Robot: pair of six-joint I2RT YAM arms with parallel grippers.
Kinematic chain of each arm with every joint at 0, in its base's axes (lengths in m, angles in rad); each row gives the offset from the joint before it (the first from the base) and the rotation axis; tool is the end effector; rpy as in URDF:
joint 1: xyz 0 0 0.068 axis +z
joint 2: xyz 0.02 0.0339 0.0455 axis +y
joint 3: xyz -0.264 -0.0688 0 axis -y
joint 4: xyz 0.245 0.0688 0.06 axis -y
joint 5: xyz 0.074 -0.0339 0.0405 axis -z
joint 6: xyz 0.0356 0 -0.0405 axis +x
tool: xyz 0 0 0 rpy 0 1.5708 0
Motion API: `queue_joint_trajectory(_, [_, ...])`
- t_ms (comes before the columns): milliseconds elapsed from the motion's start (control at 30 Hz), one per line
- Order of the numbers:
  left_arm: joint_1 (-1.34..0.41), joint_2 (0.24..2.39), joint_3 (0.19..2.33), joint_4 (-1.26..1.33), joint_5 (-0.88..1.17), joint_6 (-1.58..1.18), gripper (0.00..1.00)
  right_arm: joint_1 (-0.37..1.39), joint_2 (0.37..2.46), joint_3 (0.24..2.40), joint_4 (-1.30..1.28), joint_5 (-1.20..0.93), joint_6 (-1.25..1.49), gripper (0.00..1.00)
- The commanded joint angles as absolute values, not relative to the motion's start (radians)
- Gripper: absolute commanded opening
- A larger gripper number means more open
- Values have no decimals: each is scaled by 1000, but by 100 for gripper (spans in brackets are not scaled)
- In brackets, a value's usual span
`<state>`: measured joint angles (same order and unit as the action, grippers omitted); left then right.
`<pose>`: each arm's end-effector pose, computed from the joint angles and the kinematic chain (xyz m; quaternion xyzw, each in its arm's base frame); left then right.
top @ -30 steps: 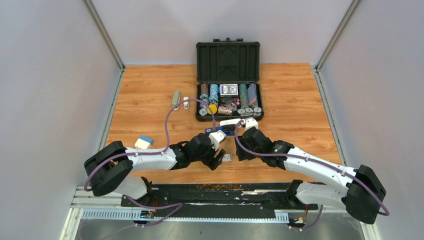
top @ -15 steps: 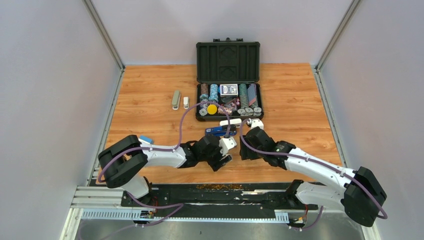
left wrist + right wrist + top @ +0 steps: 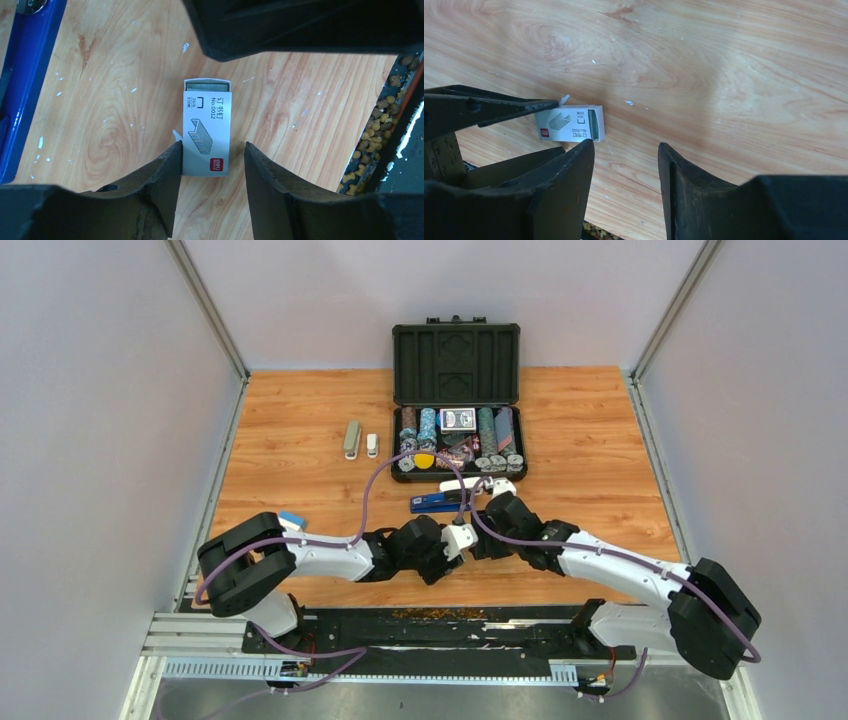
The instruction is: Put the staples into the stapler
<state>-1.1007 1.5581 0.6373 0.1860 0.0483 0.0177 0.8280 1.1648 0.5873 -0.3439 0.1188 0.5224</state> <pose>0.1316 -0.2629 0.1453 0.4930 0.7693 -0.2281 0.3364 0.1518 0.1591 0.1855 -0.1253 0.9379 0.1551 0.2837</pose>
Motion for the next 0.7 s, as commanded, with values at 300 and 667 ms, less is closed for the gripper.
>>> queue_joint_trajectory(300, [-1121,1526,622,217,39,24,50,825,1267,572,-159,32,498,42])
queue_joint_trajectory(667, [-1126,1527,621,211,36,23,47,826,1333,572,-112,-48,470,28])
